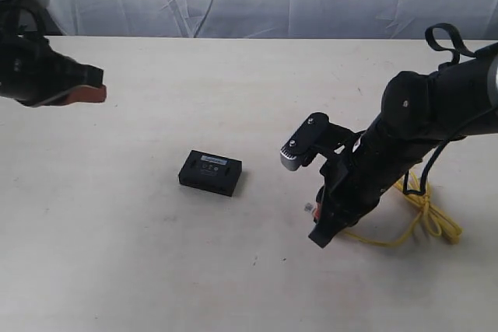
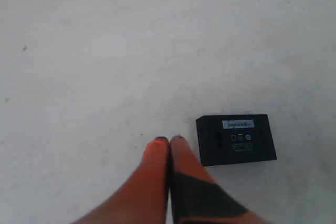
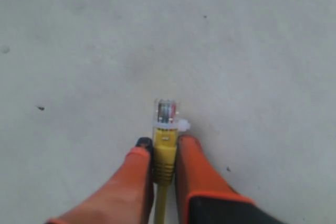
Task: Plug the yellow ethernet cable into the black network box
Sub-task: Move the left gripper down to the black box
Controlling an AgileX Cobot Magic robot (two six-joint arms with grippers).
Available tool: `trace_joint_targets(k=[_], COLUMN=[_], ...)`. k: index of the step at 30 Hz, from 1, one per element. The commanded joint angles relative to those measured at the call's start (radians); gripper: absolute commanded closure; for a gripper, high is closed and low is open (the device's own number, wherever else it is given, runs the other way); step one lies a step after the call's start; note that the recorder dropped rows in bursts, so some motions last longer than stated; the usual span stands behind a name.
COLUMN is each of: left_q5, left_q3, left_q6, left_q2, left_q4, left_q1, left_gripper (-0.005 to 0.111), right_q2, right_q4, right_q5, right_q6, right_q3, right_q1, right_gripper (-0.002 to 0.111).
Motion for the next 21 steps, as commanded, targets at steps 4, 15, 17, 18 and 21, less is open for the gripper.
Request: trace_joint_targets(k=[4,15,17,18,21], left_q5=[-0.013,0.065,0.07,0.072,0.079], left_q3=[-0.159,-0.351,-0.369,-0.379,-0.402], left_q6=[0.034,0.034,0.034,0.034,0.034], left_q2=[0.236,0.466,0.488,0.502,0.528], left_q4=[-0.025,-0.006,-0.006,-0.003,0.019], left_q1=[-0.147,-0.206,-0.209,-0.211,-0.226], left_gripper=[0.107,0.107,0.107,0.107,0.107], right_q2=[-0.009,-0.009,-0.009,-0.009,-0.009], right_q4=[0.068,0.081,0.081,0.081,0.081], right_q5=[-0.001,-0.001,-0.003,-0.003,-0.003], right_q6=[0.001,0.001,0.001,0.001,0.001], right_q3=[-0.002,-0.002,-0.002,-0.002,-0.002], right_q1=[-0.001,-0.001,-0.001,-0.001,-0.001], right_gripper=[0.109,0.109,0.109,0.109,0.109])
